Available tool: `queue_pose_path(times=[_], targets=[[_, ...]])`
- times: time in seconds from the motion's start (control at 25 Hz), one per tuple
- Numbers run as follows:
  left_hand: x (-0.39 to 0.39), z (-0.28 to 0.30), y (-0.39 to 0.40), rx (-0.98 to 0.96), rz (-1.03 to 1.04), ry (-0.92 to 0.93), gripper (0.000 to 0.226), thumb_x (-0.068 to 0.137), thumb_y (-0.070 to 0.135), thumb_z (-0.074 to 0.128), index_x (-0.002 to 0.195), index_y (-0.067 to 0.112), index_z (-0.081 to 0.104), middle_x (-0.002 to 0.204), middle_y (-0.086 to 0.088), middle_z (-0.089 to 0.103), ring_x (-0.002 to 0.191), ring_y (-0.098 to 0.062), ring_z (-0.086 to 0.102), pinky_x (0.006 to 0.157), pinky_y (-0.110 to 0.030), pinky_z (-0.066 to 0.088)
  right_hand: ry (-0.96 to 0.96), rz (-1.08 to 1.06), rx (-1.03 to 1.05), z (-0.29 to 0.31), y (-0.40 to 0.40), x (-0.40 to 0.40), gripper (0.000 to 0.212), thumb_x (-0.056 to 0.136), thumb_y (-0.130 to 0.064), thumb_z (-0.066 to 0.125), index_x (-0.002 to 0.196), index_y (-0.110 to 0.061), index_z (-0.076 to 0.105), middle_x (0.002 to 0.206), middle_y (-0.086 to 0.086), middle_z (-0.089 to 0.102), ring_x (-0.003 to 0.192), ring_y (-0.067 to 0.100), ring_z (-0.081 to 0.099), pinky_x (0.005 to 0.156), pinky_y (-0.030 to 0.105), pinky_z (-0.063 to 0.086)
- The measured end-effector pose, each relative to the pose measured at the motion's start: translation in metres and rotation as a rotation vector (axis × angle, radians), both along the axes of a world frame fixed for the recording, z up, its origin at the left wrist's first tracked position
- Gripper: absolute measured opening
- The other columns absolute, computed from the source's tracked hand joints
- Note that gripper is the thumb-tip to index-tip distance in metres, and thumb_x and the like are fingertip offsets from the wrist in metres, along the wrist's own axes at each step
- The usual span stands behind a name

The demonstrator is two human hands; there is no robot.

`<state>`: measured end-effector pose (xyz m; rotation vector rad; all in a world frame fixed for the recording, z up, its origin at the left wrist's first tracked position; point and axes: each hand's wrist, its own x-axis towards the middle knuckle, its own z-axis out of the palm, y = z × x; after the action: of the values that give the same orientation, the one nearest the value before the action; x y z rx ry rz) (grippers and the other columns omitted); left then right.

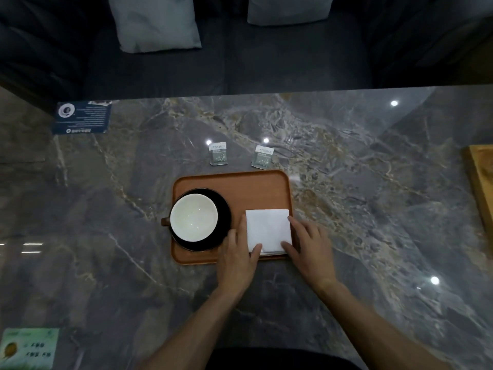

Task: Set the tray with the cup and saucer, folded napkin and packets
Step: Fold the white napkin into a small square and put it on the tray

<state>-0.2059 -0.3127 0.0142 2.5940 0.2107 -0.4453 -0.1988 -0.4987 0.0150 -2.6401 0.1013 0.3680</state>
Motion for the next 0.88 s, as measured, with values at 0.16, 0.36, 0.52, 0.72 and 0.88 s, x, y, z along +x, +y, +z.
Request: queue_pose_path(times=[0.16, 0.36, 0.52, 0.72, 0.88], targets=[[-0.012, -0.011, 0.015, 0.096, -0.195, -0.138, 0.045, 0.091, 0.047, 0.056, 0.131, 0.032, 0.044, 0.128, 0.002, 0.054, 0.111, -0.022, 0.052, 0.09, -0.038, 0.046, -0.045, 0.106, -0.081, -0.006, -0.007, -0.013, 0.055, 0.09, -0.052, 0.056, 0.139, -0.028, 0.049, 0.147, 0.003, 0.047, 0.135, 0.035, 0.035, 0.105, 0.052, 0.04], [-0.014, -0.017, 0.014, 0.126, -0.196, -0.195, 0.035, 0.088, 0.049, 0.058, 0.118, 0.034, 0.052, 0.123, 0.007, 0.056, 0.109, -0.016, 0.048, 0.087, -0.035, 0.045, -0.018, 0.113, -0.115, -0.008, -0.01, -0.013, 0.054, 0.091, -0.054, 0.053, 0.14, -0.032, 0.049, 0.153, 0.004, 0.042, 0.14, 0.039, 0.032, 0.108, 0.055, 0.035], [-0.013, -0.016, 0.016, 0.097, -0.222, -0.204, 0.032, 0.088, 0.049, 0.058, 0.116, 0.034, 0.054, 0.121, 0.008, 0.057, 0.108, -0.016, 0.047, 0.085, -0.036, 0.046, 0.007, 0.136, -0.124, -0.009, -0.019, -0.014, 0.052, 0.091, -0.055, 0.053, 0.139, -0.035, 0.05, 0.151, 0.007, 0.044, 0.14, 0.038, 0.031, 0.11, 0.054, 0.033], [-0.016, -0.018, 0.029, 0.096, -0.314, -0.205, 0.034, 0.093, 0.044, 0.054, 0.124, 0.03, 0.055, 0.127, 0.004, 0.058, 0.113, -0.019, 0.052, 0.089, -0.038, 0.046, 0.008, 0.158, -0.134, -0.008, -0.018, -0.019, 0.05, 0.092, -0.053, 0.054, 0.138, -0.035, 0.052, 0.149, 0.009, 0.045, 0.141, 0.036, 0.032, 0.11, 0.054, 0.034], [-0.024, -0.018, 0.032, 0.037, -0.283, -0.176, 0.041, 0.093, 0.039, 0.059, 0.132, 0.028, 0.053, 0.131, 0.003, 0.058, 0.118, -0.018, 0.051, 0.097, -0.037, 0.044, -0.002, 0.135, -0.125, -0.008, -0.017, -0.024, 0.045, 0.093, -0.053, 0.051, 0.133, -0.034, 0.057, 0.145, 0.011, 0.05, 0.138, 0.036, 0.037, 0.107, 0.054, 0.038]])
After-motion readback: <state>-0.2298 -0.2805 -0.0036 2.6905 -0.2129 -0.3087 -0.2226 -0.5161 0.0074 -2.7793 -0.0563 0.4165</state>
